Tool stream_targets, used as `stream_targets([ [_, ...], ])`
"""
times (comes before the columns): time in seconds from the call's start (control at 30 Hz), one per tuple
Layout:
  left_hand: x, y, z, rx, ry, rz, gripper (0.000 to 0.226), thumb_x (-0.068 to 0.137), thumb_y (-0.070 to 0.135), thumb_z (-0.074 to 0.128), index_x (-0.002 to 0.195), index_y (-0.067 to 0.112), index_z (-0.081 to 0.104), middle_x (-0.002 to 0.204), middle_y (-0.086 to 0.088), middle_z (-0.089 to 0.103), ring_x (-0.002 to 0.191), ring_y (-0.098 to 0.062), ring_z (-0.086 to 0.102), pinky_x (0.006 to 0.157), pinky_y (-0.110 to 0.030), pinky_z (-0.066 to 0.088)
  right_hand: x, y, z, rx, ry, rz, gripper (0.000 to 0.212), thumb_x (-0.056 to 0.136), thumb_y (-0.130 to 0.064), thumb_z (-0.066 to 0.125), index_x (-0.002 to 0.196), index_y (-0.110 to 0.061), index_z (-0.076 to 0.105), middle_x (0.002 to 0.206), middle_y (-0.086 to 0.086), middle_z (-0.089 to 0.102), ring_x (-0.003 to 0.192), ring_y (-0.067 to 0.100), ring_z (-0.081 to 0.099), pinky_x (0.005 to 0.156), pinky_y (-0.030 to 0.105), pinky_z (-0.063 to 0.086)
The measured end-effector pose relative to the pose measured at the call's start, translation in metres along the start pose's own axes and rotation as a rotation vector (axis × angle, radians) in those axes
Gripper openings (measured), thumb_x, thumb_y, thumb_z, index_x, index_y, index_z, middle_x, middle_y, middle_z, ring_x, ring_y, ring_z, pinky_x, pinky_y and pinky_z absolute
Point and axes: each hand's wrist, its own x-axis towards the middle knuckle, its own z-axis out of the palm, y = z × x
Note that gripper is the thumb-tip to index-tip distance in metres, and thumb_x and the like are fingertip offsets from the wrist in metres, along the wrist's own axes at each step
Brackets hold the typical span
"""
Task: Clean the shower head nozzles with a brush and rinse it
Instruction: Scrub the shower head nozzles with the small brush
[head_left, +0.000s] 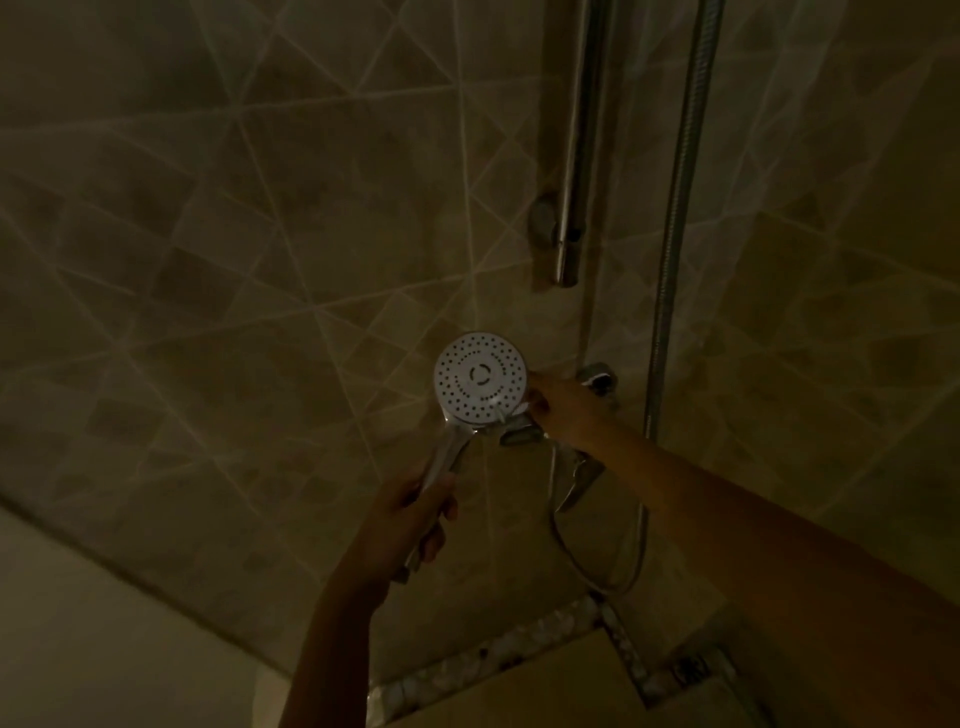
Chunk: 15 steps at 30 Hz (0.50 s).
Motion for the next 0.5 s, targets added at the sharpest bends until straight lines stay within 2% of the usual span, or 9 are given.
stream_targets([
  [0.1, 0.000, -0.002, 0.000, -0.011, 0.005, -0.007, 0.038, 0.087, 0.050, 0.053, 0.090, 0.013, 0.059, 0.075, -0.010, 0.056, 0.044, -0.014, 0.044, 0.046, -0.024, 0.027, -0.015, 0.001, -0.001, 0.008, 0.052, -0.011, 0.023, 0.096, -0.011, 0.043, 0.115, -0.013, 0.055, 0.109, 0.015, 0.065, 0.096, 0.028, 0.061, 0.087, 0.042, 0.051],
  [0.2, -0.004, 0.002, 0.006, -0.038, 0.002, -0.012, 0.028, 0.094, 0.037, 0.047, 0.099, 0.013, 0.059, 0.074, -0.003, 0.058, 0.043, -0.011, 0.044, 0.039, -0.018, 0.027, -0.040, 0.000, -0.006, 0.015, 0.086, -0.011, 0.017, 0.096, -0.011, 0.044, 0.107, -0.009, 0.057, 0.096, 0.017, 0.063, 0.085, 0.027, 0.060, 0.074, 0.034, 0.049],
  [0.3, -0.009, 0.005, 0.014, -0.087, -0.024, 0.014, 0.023, 0.095, 0.031, 0.046, 0.111, 0.018, 0.057, 0.075, 0.001, 0.060, 0.042, -0.010, 0.044, 0.038, -0.018, 0.031, -0.073, 0.001, -0.016, 0.180, 0.102, 0.002, 0.016, 0.096, -0.009, 0.046, 0.100, -0.006, 0.060, 0.090, 0.013, 0.064, 0.078, 0.026, 0.061, 0.070, 0.037, 0.051],
  [0.43, -0.018, 0.007, 0.023, -0.044, -0.053, 0.002, 0.019, 0.093, 0.034, 0.049, 0.105, 0.024, 0.060, 0.076, 0.002, 0.062, 0.042, -0.011, 0.044, 0.047, -0.024, 0.025, -0.121, 0.009, -0.037, 0.419, 0.049, 0.070, 0.015, 0.093, -0.008, 0.052, 0.083, -0.016, 0.059, 0.078, 0.002, 0.063, 0.068, 0.016, 0.060, 0.065, 0.034, 0.049],
  [0.5, -0.025, 0.010, 0.033, -0.046, -0.071, -0.025, 0.018, 0.093, 0.035, 0.050, 0.103, 0.024, 0.060, 0.076, 0.001, 0.062, 0.042, -0.011, 0.044, 0.049, -0.026, 0.025, -0.151, 0.013, -0.045, 0.519, 0.030, 0.098, 0.020, 0.090, -0.001, 0.055, 0.080, -0.019, 0.057, 0.075, 0.001, 0.061, 0.060, 0.006, 0.058, 0.058, 0.027, 0.047],
])
